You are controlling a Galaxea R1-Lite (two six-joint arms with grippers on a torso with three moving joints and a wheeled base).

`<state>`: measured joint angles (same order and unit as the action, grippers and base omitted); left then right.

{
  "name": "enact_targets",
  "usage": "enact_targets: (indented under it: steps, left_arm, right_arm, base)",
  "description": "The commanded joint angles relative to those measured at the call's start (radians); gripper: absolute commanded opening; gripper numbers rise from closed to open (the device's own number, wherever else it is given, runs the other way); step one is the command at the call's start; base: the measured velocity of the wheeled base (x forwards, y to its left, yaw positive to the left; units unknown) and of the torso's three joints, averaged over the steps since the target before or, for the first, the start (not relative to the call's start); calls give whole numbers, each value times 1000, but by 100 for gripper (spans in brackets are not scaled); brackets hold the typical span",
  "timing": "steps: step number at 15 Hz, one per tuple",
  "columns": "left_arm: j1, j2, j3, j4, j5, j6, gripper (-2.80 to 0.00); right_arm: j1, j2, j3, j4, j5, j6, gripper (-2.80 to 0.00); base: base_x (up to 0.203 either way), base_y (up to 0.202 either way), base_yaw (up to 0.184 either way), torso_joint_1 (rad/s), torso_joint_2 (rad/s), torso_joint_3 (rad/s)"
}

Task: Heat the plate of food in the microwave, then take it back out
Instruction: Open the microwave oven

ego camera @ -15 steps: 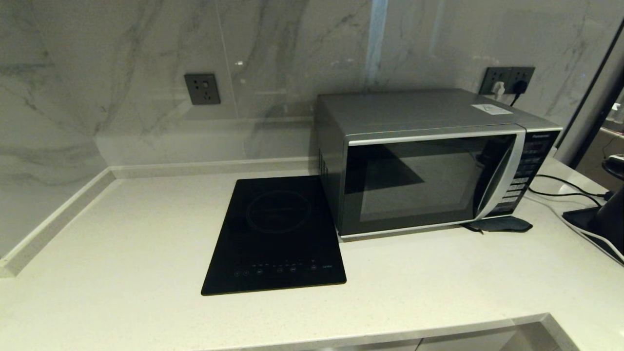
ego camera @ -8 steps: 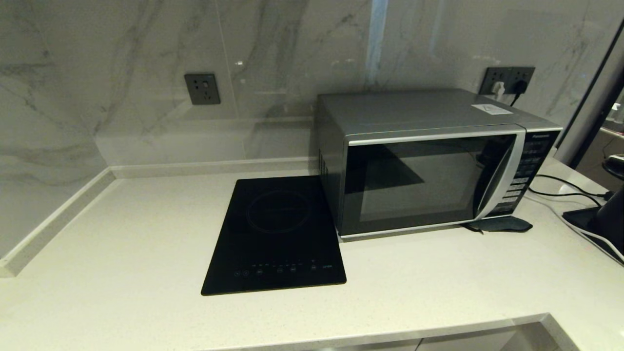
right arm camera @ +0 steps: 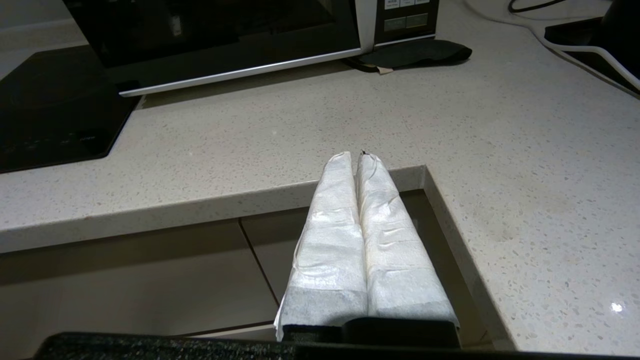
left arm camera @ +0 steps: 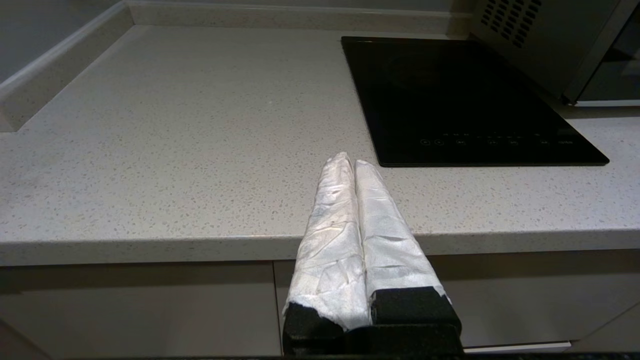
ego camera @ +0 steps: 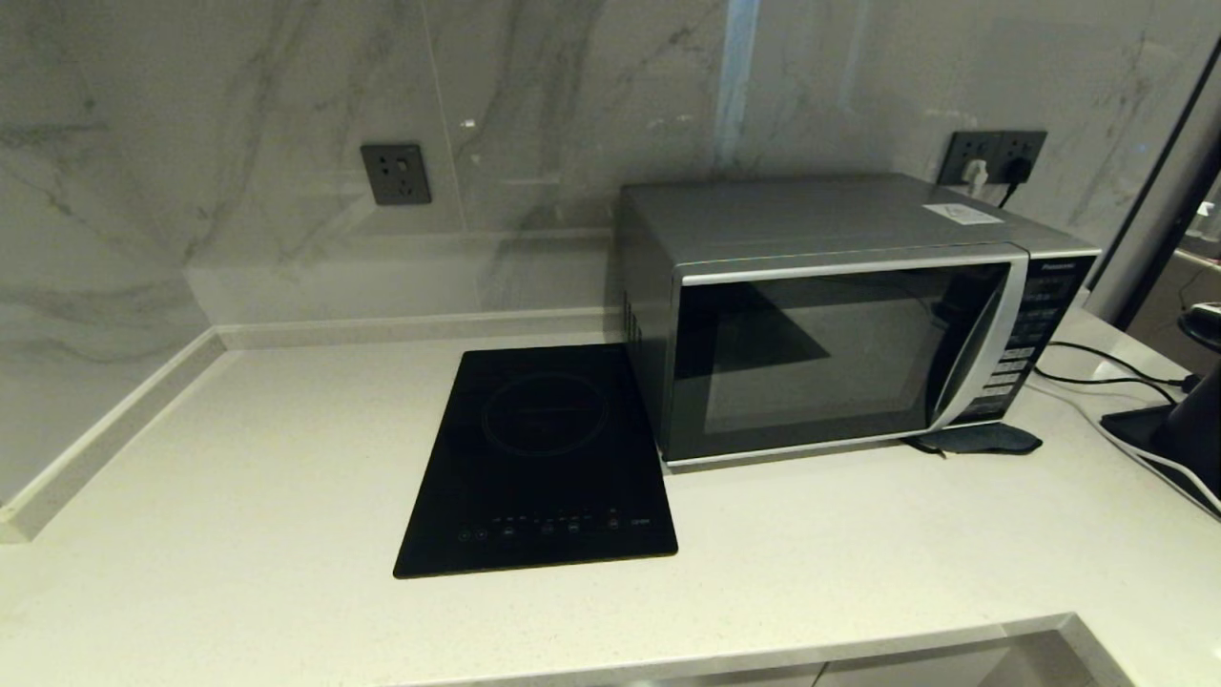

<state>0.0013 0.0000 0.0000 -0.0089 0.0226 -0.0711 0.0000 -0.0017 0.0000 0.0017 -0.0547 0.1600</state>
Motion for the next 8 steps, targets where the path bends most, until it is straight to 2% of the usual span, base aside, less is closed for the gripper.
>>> enact_targets:
  steps: [1, 8]
  left_arm:
    - [0, 2, 0, 0, 0, -1, -280]
    - [0, 2, 0, 0, 0, -1, -280]
  right_arm:
    - [0, 2, 2, 0, -1, 1, -280]
    - [0, 2, -8, -16, 0, -8, -280]
  base:
    - [0, 0, 0, 0, 0, 0]
    - [0, 0, 0, 0, 0, 0]
